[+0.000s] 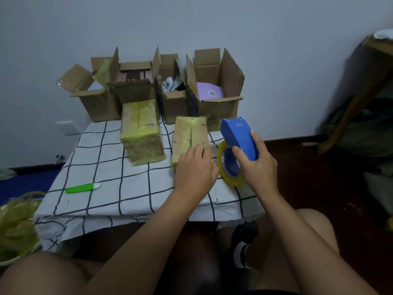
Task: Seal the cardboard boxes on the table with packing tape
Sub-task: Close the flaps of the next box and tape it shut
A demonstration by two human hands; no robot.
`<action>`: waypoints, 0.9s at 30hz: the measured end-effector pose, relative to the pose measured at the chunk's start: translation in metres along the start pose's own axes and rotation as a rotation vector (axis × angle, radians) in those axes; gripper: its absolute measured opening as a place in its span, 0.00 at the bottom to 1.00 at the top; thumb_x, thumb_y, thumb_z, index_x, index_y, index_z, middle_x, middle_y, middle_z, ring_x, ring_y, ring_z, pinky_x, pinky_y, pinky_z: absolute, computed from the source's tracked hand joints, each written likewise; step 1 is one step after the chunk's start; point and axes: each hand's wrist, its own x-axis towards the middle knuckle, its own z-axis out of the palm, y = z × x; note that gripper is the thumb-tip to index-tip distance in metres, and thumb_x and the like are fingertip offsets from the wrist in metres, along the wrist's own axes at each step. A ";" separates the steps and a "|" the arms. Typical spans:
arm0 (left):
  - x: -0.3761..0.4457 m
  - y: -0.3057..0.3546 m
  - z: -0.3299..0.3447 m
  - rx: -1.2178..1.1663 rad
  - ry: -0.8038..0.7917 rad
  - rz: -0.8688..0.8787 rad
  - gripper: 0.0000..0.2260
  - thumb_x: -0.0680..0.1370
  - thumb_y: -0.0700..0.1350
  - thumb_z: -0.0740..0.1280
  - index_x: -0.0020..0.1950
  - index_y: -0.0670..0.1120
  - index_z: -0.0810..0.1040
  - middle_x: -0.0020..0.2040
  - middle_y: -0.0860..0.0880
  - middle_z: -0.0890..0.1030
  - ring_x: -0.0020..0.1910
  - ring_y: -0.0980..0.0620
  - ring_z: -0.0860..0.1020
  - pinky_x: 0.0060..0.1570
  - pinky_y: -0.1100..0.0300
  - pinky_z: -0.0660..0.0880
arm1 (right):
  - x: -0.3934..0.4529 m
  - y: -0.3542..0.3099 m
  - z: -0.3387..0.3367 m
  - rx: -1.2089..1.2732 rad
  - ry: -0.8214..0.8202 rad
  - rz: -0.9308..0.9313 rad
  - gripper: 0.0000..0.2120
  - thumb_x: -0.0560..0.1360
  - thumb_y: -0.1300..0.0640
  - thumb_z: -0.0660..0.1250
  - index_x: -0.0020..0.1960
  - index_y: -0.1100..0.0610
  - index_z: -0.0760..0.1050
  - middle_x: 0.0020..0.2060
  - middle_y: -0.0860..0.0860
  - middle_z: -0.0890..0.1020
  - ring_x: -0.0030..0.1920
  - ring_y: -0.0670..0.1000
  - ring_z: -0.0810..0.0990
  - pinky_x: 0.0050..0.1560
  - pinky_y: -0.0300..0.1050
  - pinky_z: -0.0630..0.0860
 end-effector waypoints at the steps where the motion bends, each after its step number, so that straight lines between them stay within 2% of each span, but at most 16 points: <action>1: -0.002 -0.003 -0.004 0.019 -0.018 -0.003 0.11 0.69 0.43 0.70 0.49 0.42 0.78 0.42 0.45 0.75 0.38 0.45 0.73 0.35 0.55 0.67 | 0.000 0.000 0.000 0.014 0.005 0.002 0.32 0.75 0.40 0.69 0.76 0.42 0.63 0.58 0.44 0.74 0.61 0.51 0.75 0.60 0.53 0.76; 3: -0.008 -0.008 -0.017 0.061 -0.069 -0.026 0.14 0.69 0.43 0.68 0.53 0.42 0.78 0.45 0.45 0.75 0.41 0.45 0.73 0.37 0.56 0.66 | -0.001 0.001 -0.002 0.070 0.031 0.021 0.31 0.75 0.41 0.70 0.76 0.42 0.65 0.61 0.43 0.74 0.61 0.50 0.75 0.61 0.51 0.76; 4: -0.012 -0.011 -0.024 0.085 -0.111 -0.046 0.17 0.71 0.44 0.66 0.59 0.43 0.77 0.50 0.45 0.75 0.45 0.45 0.73 0.41 0.55 0.66 | 0.000 0.002 -0.004 0.124 0.050 0.046 0.31 0.75 0.42 0.71 0.75 0.43 0.66 0.63 0.43 0.74 0.62 0.49 0.75 0.60 0.49 0.76; 6: -0.019 -0.017 -0.034 0.108 -0.196 -0.089 0.23 0.75 0.46 0.62 0.71 0.46 0.68 0.61 0.46 0.71 0.56 0.44 0.71 0.51 0.53 0.67 | 0.000 0.005 -0.009 0.220 0.097 0.099 0.31 0.74 0.43 0.72 0.74 0.43 0.68 0.65 0.44 0.75 0.62 0.48 0.76 0.61 0.49 0.77; 8: -0.019 -0.023 -0.037 0.148 -0.233 -0.146 0.27 0.77 0.52 0.60 0.76 0.47 0.60 0.68 0.46 0.68 0.63 0.44 0.68 0.58 0.51 0.66 | 0.000 0.009 -0.015 0.272 0.151 0.131 0.31 0.72 0.41 0.73 0.73 0.43 0.69 0.65 0.45 0.75 0.63 0.49 0.76 0.63 0.53 0.77; 10: -0.013 -0.025 -0.034 0.236 -0.268 -0.168 0.27 0.79 0.58 0.59 0.74 0.46 0.61 0.68 0.46 0.69 0.64 0.43 0.67 0.59 0.50 0.64 | -0.001 0.009 -0.018 0.330 0.183 0.144 0.31 0.71 0.40 0.73 0.72 0.42 0.69 0.65 0.45 0.76 0.62 0.49 0.77 0.62 0.55 0.78; 11: -0.010 -0.026 -0.032 0.273 -0.277 -0.160 0.24 0.80 0.57 0.59 0.72 0.46 0.63 0.68 0.46 0.70 0.64 0.43 0.66 0.59 0.50 0.64 | -0.002 0.008 -0.020 0.356 0.192 0.149 0.32 0.71 0.40 0.73 0.72 0.42 0.70 0.64 0.45 0.76 0.61 0.49 0.78 0.62 0.55 0.78; 14: -0.014 -0.025 -0.029 0.292 -0.256 -0.101 0.18 0.81 0.49 0.60 0.70 0.47 0.66 0.67 0.48 0.70 0.63 0.44 0.66 0.58 0.51 0.63 | -0.003 0.003 -0.028 0.413 0.196 0.146 0.33 0.68 0.38 0.73 0.71 0.40 0.70 0.64 0.44 0.77 0.61 0.48 0.79 0.61 0.53 0.79; 16: -0.021 -0.027 -0.032 0.250 -0.254 -0.029 0.20 0.81 0.46 0.61 0.72 0.49 0.64 0.70 0.50 0.68 0.65 0.45 0.65 0.58 0.52 0.62 | -0.001 0.000 -0.036 0.447 0.214 0.149 0.33 0.67 0.38 0.74 0.71 0.40 0.71 0.63 0.44 0.77 0.60 0.48 0.79 0.60 0.51 0.80; 18: -0.026 -0.035 -0.035 0.192 -0.267 0.058 0.23 0.79 0.41 0.61 0.74 0.50 0.63 0.73 0.52 0.67 0.67 0.46 0.64 0.60 0.53 0.61 | 0.002 -0.001 -0.046 0.459 0.250 0.130 0.32 0.71 0.43 0.75 0.73 0.44 0.71 0.64 0.46 0.77 0.60 0.47 0.79 0.58 0.44 0.80; 20: -0.026 -0.046 -0.037 0.132 -0.264 0.068 0.25 0.75 0.37 0.62 0.72 0.51 0.66 0.72 0.53 0.69 0.68 0.47 0.66 0.63 0.54 0.61 | 0.007 -0.003 -0.056 0.430 0.277 0.102 0.31 0.73 0.46 0.75 0.74 0.46 0.70 0.66 0.46 0.76 0.62 0.46 0.78 0.57 0.39 0.79; 24: -0.023 -0.048 -0.043 0.001 -0.170 0.052 0.20 0.72 0.39 0.67 0.63 0.49 0.74 0.65 0.50 0.76 0.65 0.46 0.72 0.63 0.52 0.65 | 0.011 -0.008 -0.069 0.399 0.281 0.057 0.32 0.72 0.45 0.75 0.73 0.46 0.71 0.65 0.44 0.76 0.62 0.46 0.77 0.61 0.46 0.78; 27: -0.032 -0.020 -0.043 -0.200 -0.017 0.052 0.16 0.73 0.47 0.60 0.57 0.46 0.79 0.57 0.48 0.79 0.56 0.48 0.74 0.56 0.52 0.70 | 0.010 -0.009 -0.069 0.397 0.261 0.042 0.31 0.72 0.46 0.75 0.73 0.46 0.71 0.65 0.44 0.76 0.62 0.45 0.77 0.62 0.46 0.78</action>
